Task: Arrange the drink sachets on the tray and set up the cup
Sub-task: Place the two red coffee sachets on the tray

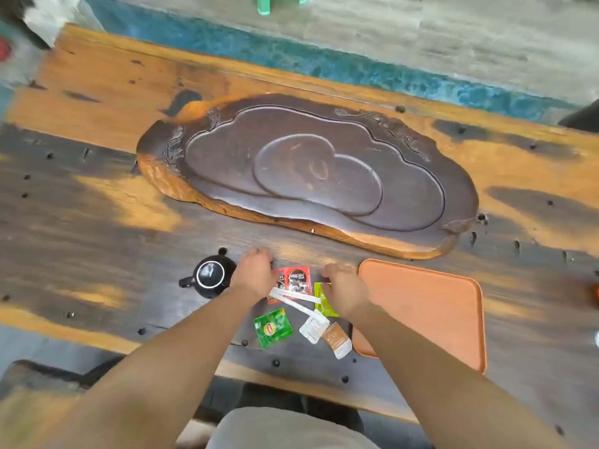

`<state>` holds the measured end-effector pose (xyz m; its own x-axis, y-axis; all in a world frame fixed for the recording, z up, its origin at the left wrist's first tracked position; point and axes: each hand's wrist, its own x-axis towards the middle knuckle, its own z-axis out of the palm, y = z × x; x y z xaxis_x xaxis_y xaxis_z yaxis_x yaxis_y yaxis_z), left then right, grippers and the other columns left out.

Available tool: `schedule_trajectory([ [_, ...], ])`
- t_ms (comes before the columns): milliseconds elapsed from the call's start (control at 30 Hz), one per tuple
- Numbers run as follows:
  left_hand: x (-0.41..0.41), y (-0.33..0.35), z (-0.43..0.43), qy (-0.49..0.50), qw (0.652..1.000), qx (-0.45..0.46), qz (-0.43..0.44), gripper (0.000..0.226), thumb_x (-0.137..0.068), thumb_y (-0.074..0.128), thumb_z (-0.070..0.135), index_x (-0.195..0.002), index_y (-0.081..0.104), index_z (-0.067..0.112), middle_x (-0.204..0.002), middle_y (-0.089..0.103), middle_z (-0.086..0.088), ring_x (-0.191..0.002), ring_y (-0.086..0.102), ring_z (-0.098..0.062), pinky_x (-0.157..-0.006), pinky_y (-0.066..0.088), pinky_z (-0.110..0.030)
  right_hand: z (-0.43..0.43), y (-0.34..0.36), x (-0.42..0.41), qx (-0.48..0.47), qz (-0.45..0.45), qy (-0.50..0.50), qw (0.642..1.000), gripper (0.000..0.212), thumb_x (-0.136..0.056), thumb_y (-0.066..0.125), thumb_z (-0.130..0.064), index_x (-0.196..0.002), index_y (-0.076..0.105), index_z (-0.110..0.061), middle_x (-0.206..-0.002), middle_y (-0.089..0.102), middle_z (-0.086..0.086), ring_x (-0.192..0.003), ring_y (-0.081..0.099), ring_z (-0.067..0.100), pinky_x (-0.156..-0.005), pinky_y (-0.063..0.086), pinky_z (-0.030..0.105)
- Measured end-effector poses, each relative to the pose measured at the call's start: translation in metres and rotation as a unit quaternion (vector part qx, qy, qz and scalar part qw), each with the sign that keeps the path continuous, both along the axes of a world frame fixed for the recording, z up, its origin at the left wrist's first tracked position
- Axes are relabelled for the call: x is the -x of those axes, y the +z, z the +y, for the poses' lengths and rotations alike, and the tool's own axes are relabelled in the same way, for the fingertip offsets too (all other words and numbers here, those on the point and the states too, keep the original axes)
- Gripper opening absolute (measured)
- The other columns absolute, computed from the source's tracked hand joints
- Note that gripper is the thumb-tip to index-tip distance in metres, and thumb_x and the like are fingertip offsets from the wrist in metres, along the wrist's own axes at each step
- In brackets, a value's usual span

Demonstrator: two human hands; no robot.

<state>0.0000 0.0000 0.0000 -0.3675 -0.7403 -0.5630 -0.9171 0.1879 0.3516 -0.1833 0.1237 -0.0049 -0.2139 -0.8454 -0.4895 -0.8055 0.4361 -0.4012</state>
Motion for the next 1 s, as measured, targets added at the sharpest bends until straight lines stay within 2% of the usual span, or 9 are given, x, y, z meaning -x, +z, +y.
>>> schedule_trajectory([
  [100,0.002,-0.009,-0.011,-0.091,0.995,0.000,-0.035,0.053,-0.083,0.072,0.041,-0.121,0.054,0.009,-0.120,0.054,-0.013,-0.118,0.050,-0.033,-0.098,0.046,-0.044,-0.030,-0.006,-0.012,0.003,-0.008,0.007,1.000,0.027,-0.092,0.059,-0.021,-0.118,0.057,-0.014,-0.119,0.061,0.010,-0.111,0.055,0.034,-0.087,0.046,0.040],
  [200,0.001,-0.015,-0.012,-0.129,0.990,-0.012,-0.050,0.062,-0.077,0.075,0.049,-0.121,0.054,0.011,-0.121,0.053,-0.011,-0.118,0.048,-0.032,-0.096,0.046,-0.047,-0.049,-0.010,-0.026,-0.018,-0.003,0.028,0.999,0.041,-0.084,0.071,-0.029,-0.121,0.055,-0.019,-0.124,0.056,0.006,-0.116,0.051,0.030,-0.092,0.046,0.041],
  [333,-0.001,-0.025,-0.010,-0.117,0.992,0.011,-0.036,0.048,-0.081,0.074,0.042,-0.116,0.057,0.013,-0.120,0.053,-0.009,-0.116,0.047,-0.031,-0.096,0.045,-0.045,-0.056,-0.019,-0.038,-0.030,0.034,0.069,0.997,0.051,-0.079,0.078,-0.030,-0.122,0.054,-0.018,-0.122,0.048,0.006,-0.117,0.045,0.029,-0.091,0.048,0.044],
  [500,0.000,-0.032,-0.011,-0.087,0.996,0.004,-0.011,0.031,-0.082,0.074,0.032,-0.102,0.060,0.014,-0.112,0.056,-0.008,-0.111,0.049,-0.031,-0.091,0.047,-0.044,-0.058,-0.025,-0.037,-0.028,0.026,0.027,0.999,0.047,-0.075,0.080,-0.029,-0.112,0.055,-0.015,-0.119,0.051,0.007,-0.113,0.042,0.029,-0.090,0.045,0.042],
  [600,-0.005,-0.032,-0.016,-0.051,0.998,0.008,0.031,0.024,-0.082,0.071,0.022,-0.085,0.048,0.021,-0.093,0.063,-0.006,-0.095,0.058,-0.032,-0.072,0.041,-0.038,-0.059,-0.023,-0.036,0.000,0.010,0.003,1.000,0.037,-0.078,0.077,-0.021,-0.103,0.051,-0.013,-0.106,0.063,0.010,-0.107,0.047,0.031,-0.081,0.042,0.042],
  [667,-0.008,-0.030,-0.019,0.003,0.997,-0.008,0.075,0.025,-0.082,0.070,0.017,-0.084,0.045,0.022,-0.080,0.061,-0.001,-0.081,0.059,-0.030,-0.065,0.036,-0.035,-0.061,-0.020,-0.034,0.037,-0.024,-0.036,0.998,0.029,-0.080,0.071,-0.011,-0.099,0.049,-0.012,-0.095,0.063,0.012,-0.100,0.051,0.034,-0.078,0.043,0.043],
  [767,-0.006,-0.024,-0.026,0.084,0.985,-0.008,0.149,0.024,-0.083,0.070,0.010,-0.086,0.049,0.021,-0.077,0.059,0.002,-0.074,0.056,-0.025,-0.064,0.036,-0.032,-0.066,-0.014,-0.027,0.106,-0.087,-0.128,0.982,0.022,-0.084,0.063,-0.002,-0.096,0.048,-0.013,-0.089,0.063,0.014,-0.087,0.056,0.036,-0.072,0.046,0.044],
  [867,0.003,-0.012,-0.033,0.145,0.964,0.015,0.224,0.025,-0.085,0.069,0.005,-0.087,0.052,0.022,-0.080,0.059,0.004,-0.071,0.056,-0.014,-0.065,0.040,-0.023,-0.064,-0.003,-0.009,0.160,-0.128,-0.209,0.956,0.024,-0.088,0.060,0.000,-0.091,0.046,-0.019,-0.085,0.061,0.005,-0.078,0.055,0.030,-0.068,0.043,0.039],
  [1000,0.031,0.005,-0.029,0.172,0.939,0.017,0.298,0.026,-0.083,0.072,0.006,-0.086,0.053,0.024,-0.078,0.062,0.002,-0.073,0.059,-0.016,-0.069,0.046,-0.029,-0.037,0.010,0.034,0.197,-0.184,-0.292,0.918,0.025,-0.091,0.058,-0.002,-0.092,0.047,-0.024,-0.081,0.060,0.001,-0.074,0.057,0.020,-0.069,0.046,0.039],
])
